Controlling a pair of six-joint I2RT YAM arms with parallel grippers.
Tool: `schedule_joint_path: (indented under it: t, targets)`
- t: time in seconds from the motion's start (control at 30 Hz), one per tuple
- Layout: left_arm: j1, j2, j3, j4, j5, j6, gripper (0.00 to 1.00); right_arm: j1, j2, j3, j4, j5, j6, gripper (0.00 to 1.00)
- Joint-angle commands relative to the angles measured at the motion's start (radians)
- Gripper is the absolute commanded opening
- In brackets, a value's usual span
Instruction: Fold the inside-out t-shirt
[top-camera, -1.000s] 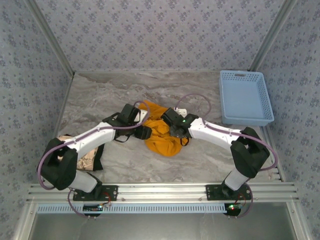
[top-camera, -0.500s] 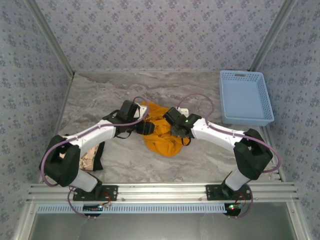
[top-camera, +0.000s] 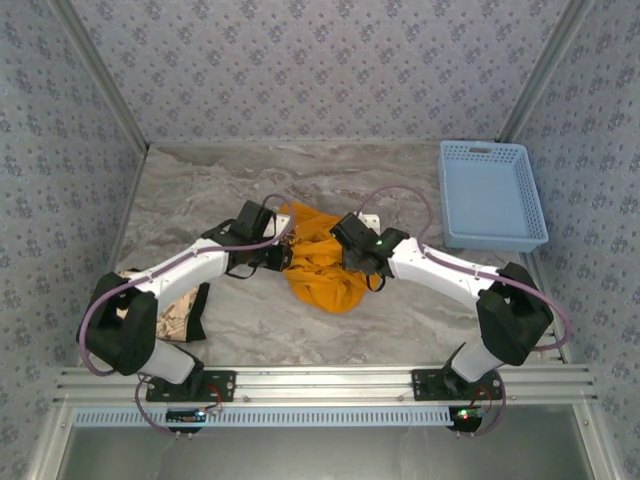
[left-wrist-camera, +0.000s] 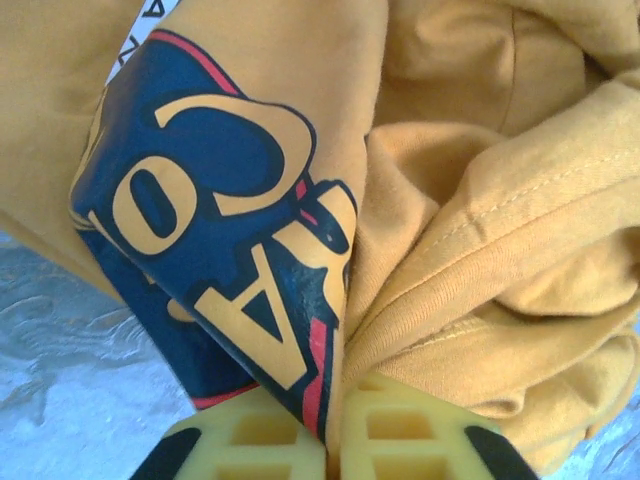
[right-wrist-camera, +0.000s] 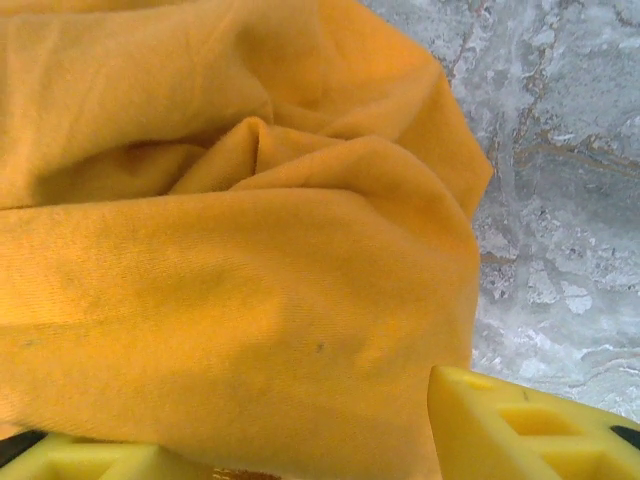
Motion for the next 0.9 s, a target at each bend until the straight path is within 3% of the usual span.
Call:
schedule_joint_path:
  t: [0.0, 0.17, 0.5, 0.77, 0.87]
  targets:
    - [0.002, -0.075, 0.06, -0.09, -0.025, 0.023, 0.04, 0.044, -0.001, 0.056, -0.035, 0.03, -0.017, 0.55]
    - [0.001, -0.114, 0.164, -0.168, 0.029, 0.006, 0.01, 0.085, 0.05, 0.079, -0.025, 0.047, 0.054, 0.54]
    - [0.001, -0.122, 0.223, -0.176, 0.223, -0.086, 0.0, 0.08, 0.151, 0.069, -0.008, 0.188, 0.119, 0.65]
    - [0.031, -0.166, 0.242, -0.18, 0.219, -0.119, 0.0, 0.052, 0.17, 0.044, -0.054, 0.236, 0.168, 0.63]
    - [0.046, -0.172, 0.259, -0.188, 0.185, -0.12, 0.0, 0.047, 0.128, 0.042, -0.103, 0.233, 0.166, 0.55]
